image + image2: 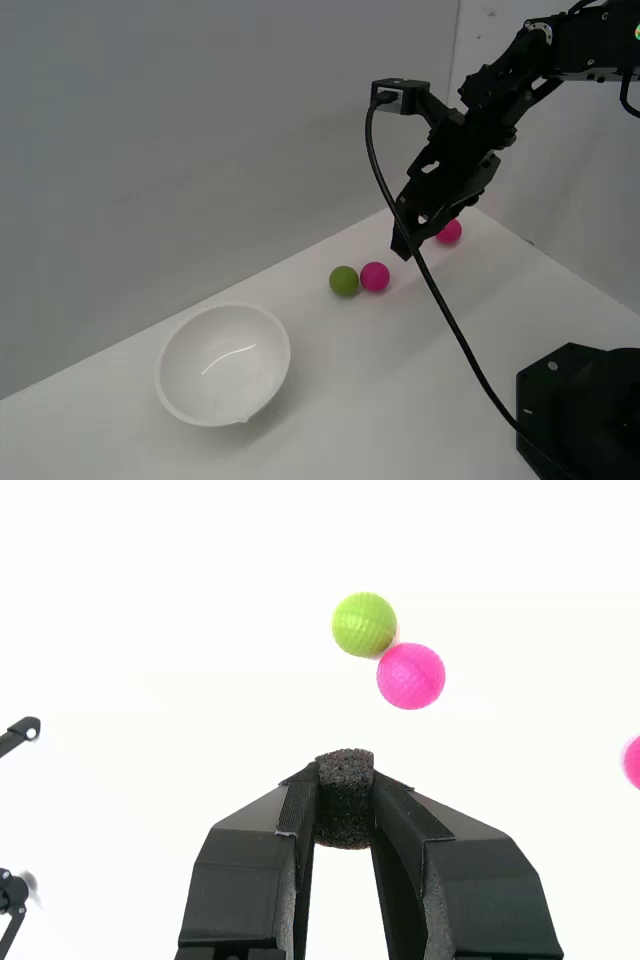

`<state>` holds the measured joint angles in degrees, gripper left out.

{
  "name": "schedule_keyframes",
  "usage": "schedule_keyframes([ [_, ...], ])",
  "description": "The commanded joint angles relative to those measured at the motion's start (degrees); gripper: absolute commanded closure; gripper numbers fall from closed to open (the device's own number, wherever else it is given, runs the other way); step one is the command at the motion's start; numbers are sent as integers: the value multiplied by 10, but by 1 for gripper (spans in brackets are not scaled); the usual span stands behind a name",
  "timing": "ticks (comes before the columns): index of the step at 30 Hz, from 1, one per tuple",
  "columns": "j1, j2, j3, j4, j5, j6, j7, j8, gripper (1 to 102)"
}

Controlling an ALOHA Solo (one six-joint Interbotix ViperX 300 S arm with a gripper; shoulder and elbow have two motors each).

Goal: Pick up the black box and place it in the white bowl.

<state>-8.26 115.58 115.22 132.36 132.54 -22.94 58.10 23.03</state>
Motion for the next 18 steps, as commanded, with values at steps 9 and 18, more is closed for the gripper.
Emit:
schedule_keyframes([
  [9,-56,18,21,-29,-34,-34,-5,-2,100],
  [18,-122,-4,-3,-33,-39,-71,-58,-5,100],
])
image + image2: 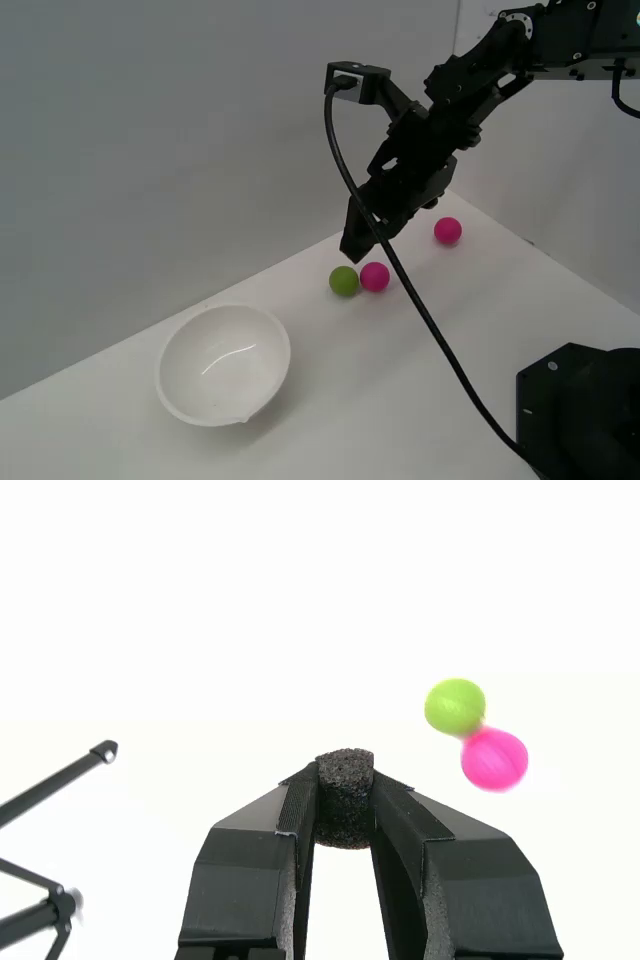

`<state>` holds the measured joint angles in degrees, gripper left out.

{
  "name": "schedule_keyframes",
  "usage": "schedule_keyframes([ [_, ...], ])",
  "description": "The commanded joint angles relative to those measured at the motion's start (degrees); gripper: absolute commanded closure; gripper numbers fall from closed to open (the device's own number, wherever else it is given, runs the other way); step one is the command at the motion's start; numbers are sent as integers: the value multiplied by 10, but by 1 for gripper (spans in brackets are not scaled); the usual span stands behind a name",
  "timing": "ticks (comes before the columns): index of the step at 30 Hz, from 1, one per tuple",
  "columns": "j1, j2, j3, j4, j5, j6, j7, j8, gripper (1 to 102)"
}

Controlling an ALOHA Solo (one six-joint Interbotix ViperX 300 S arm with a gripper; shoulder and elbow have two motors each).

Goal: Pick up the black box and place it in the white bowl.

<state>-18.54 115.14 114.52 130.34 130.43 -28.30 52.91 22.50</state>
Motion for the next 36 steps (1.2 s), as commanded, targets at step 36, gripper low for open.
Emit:
schedule_keyframes([
  [36,-184,-187,-184,-106,-110,-61,-119,-1,100],
])
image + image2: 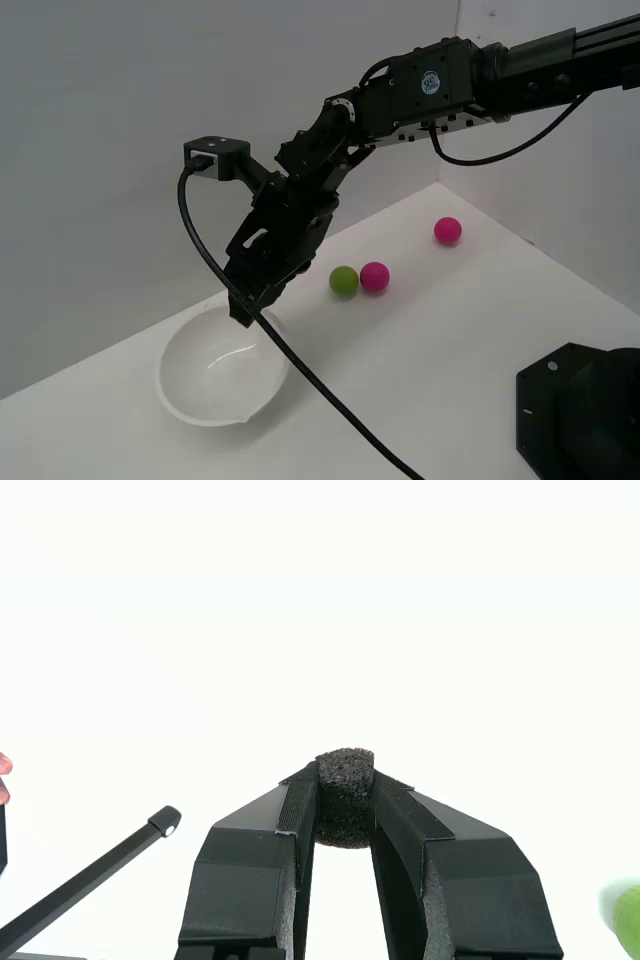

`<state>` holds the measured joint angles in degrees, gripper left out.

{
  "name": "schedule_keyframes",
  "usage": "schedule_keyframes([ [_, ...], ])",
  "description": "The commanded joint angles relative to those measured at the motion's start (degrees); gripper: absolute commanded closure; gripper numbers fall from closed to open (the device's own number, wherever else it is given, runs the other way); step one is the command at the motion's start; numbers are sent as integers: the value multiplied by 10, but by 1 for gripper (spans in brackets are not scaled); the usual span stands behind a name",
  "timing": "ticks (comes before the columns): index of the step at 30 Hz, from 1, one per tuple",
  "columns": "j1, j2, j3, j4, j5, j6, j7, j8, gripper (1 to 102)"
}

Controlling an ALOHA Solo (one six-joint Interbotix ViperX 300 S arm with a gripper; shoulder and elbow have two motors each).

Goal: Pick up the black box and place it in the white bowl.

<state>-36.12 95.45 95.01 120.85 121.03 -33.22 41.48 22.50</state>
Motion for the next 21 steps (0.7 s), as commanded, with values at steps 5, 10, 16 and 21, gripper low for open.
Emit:
schedule_keyframes([
  [5,-12,1,3,-11,-16,-19,-6,0,100],
  [10,-19,-9,-6,-17,-21,-20,-11,0,100],
  [16,-23,-12,-10,-25,-28,-22,-11,0,100],
  [21,-22,-12,-10,-25,-29,-41,-11,4,86],
])
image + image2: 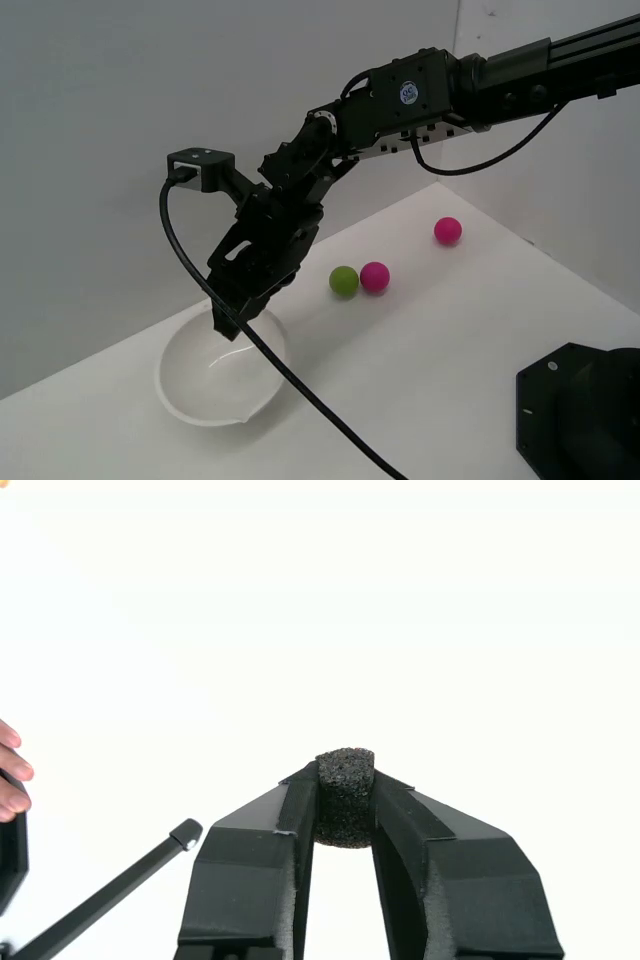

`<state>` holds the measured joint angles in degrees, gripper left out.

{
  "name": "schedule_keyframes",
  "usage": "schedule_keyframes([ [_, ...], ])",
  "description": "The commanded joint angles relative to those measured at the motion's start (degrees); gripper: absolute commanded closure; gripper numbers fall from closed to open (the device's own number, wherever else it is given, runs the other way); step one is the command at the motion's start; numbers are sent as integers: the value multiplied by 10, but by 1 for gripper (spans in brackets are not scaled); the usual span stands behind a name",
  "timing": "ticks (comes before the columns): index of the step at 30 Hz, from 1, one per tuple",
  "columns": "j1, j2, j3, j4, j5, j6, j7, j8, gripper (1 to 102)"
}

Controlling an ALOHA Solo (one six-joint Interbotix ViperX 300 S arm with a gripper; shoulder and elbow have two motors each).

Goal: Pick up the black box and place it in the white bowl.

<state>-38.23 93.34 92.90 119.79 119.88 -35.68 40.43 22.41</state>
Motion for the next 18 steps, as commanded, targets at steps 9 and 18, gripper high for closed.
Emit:
schedule_keyframes([
  [9,-2,3,5,-14,-18,-27,-2,5,26],
  [18,-1,3,5,-14,-18,-27,-2,5,22],
])
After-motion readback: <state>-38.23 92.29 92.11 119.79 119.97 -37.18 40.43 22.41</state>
